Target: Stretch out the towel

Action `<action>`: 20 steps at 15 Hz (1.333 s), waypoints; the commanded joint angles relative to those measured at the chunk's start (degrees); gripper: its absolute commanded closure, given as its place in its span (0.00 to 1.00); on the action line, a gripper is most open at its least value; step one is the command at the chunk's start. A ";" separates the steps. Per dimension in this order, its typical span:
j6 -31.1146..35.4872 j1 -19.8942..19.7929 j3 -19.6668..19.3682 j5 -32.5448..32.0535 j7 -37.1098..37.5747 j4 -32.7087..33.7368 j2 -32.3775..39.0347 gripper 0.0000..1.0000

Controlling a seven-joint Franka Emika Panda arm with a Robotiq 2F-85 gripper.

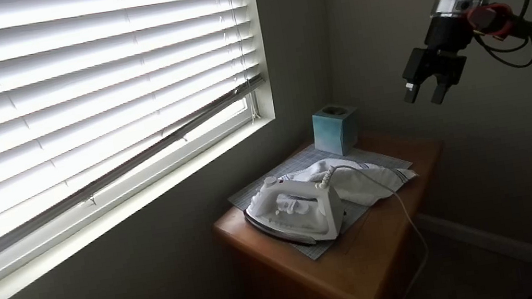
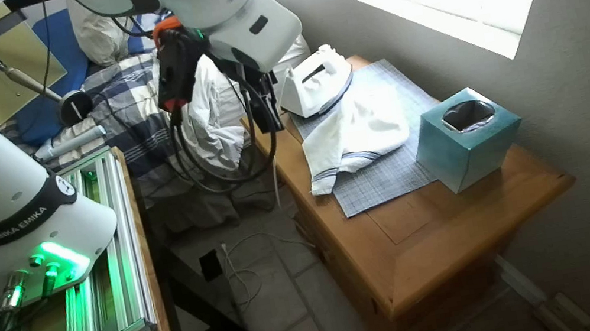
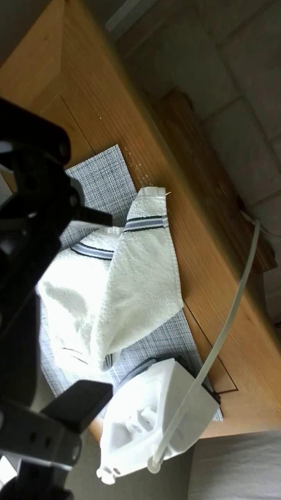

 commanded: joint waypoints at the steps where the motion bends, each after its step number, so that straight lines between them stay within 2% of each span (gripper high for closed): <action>1: 0.00 0.11 -0.01 0.18 -0.04 0.15 0.12 0.00; 7: 0.00 0.54 -0.01 0.38 -0.04 0.31 0.12 0.00; 8: -0.58 0.88 -0.24 2.35 -1.24 1.36 1.54 0.00; 12: -1.40 2.85 -0.14 14.83 -8.58 5.12 7.88 0.00; 14: 0.47 3.04 0.45 22.99 -14.12 7.56 12.51 0.00; 17: -0.53 1.13 1.03 33.95 -21.63 12.78 19.87 0.00; 20: -1.64 -1.05 1.31 41.95 -28.39 18.56 27.23 0.00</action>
